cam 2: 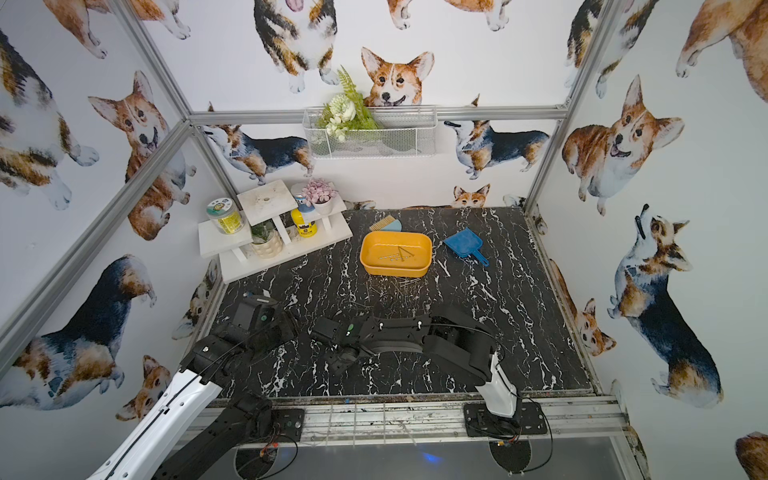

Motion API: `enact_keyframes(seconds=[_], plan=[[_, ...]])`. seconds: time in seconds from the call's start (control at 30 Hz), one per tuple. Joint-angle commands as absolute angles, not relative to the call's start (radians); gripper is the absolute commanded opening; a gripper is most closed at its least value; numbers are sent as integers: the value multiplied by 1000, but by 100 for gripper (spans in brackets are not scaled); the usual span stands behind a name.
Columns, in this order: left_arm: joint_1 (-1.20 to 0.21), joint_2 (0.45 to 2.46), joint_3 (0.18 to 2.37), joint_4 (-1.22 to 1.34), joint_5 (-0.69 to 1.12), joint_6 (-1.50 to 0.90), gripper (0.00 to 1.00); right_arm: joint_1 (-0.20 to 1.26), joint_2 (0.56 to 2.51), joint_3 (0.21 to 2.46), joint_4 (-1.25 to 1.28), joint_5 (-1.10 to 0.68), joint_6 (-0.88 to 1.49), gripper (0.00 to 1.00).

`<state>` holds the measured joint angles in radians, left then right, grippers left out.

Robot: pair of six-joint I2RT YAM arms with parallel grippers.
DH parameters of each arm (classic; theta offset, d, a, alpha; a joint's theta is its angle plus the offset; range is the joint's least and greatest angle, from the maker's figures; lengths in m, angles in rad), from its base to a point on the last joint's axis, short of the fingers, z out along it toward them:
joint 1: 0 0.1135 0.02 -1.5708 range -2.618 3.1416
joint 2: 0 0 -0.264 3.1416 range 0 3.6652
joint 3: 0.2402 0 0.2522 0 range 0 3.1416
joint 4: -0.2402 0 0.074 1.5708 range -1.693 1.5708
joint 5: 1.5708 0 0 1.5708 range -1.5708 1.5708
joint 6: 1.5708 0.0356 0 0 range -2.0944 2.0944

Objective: Put the nails on the desktop into the storage box
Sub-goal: Pick up the nail from the center of the board.

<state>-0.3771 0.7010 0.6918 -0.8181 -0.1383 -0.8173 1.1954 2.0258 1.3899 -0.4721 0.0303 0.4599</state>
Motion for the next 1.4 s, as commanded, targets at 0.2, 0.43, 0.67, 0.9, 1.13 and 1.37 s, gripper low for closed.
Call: enact_keyframes(seconds=[0.2,0.43,0.67,0.9,1.13,1.37], plan=[[-364,697,686,-803,-115,-804,65,1190,2034,1355,-476,23,453,32],[-357,686,674,-762,-65,-804,65,1189,2034,1329,-466,18,453,22],[-351,661,651,-687,20,-802,67,1190,2005,1295,-453,23,453,10],[-338,667,618,-581,150,-799,67,1179,1947,1252,-433,15,461,0],[-308,677,571,-436,317,-804,66,1120,1846,1167,-401,-5,468,0],[-301,670,528,-296,451,-826,65,1070,1762,1116,-400,-6,456,0]])
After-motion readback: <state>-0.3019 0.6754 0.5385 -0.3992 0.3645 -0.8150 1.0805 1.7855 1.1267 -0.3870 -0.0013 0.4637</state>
